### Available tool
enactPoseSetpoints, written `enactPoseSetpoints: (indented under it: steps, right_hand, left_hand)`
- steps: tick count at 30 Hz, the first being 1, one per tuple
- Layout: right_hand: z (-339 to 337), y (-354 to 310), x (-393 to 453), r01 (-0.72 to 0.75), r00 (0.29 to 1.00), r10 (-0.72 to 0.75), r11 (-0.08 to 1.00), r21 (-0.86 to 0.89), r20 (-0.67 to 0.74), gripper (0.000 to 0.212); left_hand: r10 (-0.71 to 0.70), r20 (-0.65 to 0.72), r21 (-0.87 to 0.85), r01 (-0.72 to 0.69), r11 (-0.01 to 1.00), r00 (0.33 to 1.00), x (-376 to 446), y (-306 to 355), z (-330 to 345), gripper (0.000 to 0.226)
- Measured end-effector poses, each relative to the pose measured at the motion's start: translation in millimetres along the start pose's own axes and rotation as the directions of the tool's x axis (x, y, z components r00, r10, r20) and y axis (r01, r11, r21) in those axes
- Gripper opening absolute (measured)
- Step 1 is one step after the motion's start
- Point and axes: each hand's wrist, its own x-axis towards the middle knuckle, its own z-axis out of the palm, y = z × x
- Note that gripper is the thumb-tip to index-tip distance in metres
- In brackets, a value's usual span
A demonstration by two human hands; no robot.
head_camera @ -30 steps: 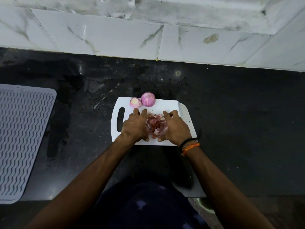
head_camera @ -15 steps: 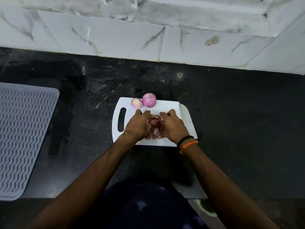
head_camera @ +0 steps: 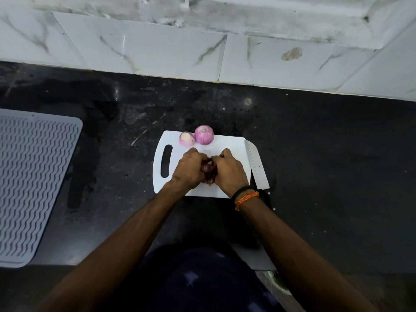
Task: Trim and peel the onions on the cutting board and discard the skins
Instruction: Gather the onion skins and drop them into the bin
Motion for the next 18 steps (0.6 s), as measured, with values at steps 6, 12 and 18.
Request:
enactPoseSetpoints:
  steps: [6, 12, 18]
  right_hand:
    - [-4, 1, 3, 0.028, 1.0, -0.028, 0.999, -0.033, -0.006, 0.023]
    - [-12, 4, 9, 0.037, 0.999, -0.038, 0.999, -0.015, -0.03, 0.023]
    - [-15, 4, 8, 0.001, 1.0, 0.002, 0.989, 0.149, -0.021, 0.024]
  left_hand:
    - [-0.042, 0.002, -0.117, 0.042, 0.992, 0.999, -4, 9, -7, 0.018]
    - [-0.067, 0.025, -0.055, 0.068, 0.996, 0.997, 4, 12, -12, 0.015]
    - [-0.039, 0.093, 0.024, 0.037, 0.999, 0.995, 9, 17, -20, 0.008]
